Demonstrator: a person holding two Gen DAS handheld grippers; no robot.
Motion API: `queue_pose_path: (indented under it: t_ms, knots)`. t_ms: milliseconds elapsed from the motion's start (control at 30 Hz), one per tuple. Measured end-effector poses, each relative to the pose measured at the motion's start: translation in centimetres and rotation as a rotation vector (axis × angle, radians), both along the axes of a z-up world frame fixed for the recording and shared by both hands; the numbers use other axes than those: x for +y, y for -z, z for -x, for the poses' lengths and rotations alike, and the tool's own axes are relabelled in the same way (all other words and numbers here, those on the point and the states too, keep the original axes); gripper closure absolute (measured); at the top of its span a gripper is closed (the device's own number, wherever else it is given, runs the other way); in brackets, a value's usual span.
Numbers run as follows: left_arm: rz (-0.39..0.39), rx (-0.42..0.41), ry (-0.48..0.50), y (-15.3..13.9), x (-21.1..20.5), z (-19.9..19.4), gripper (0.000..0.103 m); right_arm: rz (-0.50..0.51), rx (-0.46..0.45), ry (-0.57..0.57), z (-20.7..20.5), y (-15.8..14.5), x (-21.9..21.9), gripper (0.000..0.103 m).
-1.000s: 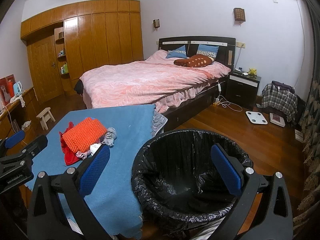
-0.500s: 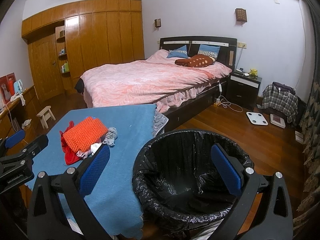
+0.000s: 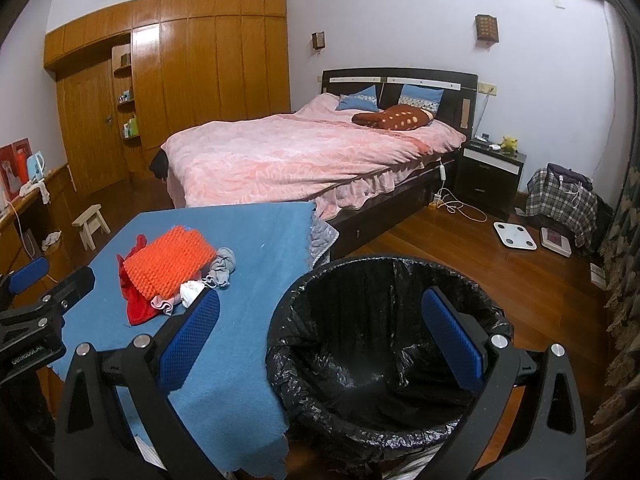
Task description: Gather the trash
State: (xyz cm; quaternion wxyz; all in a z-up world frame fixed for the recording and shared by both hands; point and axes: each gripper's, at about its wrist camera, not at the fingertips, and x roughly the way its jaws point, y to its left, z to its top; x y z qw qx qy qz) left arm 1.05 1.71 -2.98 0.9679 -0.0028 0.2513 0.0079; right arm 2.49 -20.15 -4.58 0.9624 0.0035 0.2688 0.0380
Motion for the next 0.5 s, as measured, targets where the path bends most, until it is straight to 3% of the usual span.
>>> queue_pose_path:
  t_ms: [200, 500]
  knots:
    - [0.033, 0.027, -0.064, 0.7, 2.4, -1.1, 0.006, 0.018, 0.009, -0.041, -1.9, 1.0, 1.8, 0.005]
    - [0.013, 0.062, -0.163, 4.4, 8.3, -3.8, 0.006, -0.001, 0.051, -0.134, -7.4, 4.3, 6.7, 0.005]
